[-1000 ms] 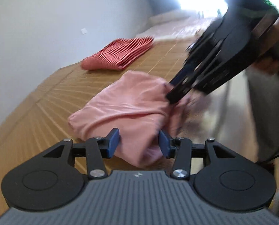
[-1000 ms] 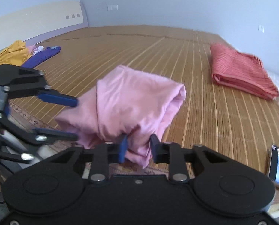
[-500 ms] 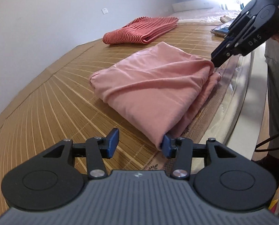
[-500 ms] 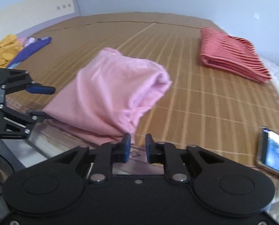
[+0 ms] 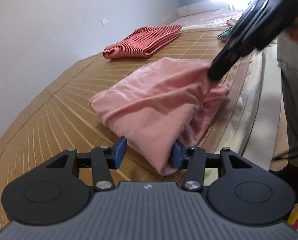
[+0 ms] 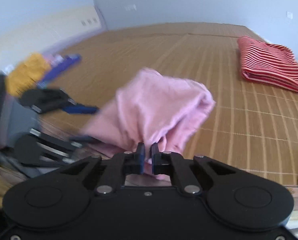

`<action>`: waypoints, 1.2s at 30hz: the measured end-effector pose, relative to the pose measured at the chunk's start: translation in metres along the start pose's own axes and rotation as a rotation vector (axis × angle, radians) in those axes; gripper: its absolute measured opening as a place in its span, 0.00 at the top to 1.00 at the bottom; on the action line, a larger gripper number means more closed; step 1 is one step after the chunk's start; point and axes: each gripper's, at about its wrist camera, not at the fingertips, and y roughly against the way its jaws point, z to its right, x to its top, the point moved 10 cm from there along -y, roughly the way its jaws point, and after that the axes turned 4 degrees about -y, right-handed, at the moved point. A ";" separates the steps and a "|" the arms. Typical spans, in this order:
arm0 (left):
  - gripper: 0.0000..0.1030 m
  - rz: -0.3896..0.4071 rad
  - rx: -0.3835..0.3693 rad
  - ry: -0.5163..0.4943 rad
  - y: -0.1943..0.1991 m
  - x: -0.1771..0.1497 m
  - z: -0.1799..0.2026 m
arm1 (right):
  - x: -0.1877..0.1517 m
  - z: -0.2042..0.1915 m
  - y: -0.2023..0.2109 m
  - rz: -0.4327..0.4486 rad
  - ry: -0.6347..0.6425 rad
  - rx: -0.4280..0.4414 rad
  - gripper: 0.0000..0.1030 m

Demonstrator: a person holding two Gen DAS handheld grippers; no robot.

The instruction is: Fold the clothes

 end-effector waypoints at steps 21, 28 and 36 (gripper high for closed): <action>0.47 0.135 -0.065 0.202 0.029 0.010 -0.052 | 0.068 0.042 -0.009 0.093 -0.094 -0.039 0.55; 0.47 0.074 0.008 0.099 -0.012 0.004 -0.034 | 0.093 0.085 -0.061 0.033 -0.121 -0.132 0.58; 0.47 0.071 -0.018 0.126 -0.023 -0.003 -0.031 | 0.088 0.079 -0.074 0.046 -0.149 0.014 0.95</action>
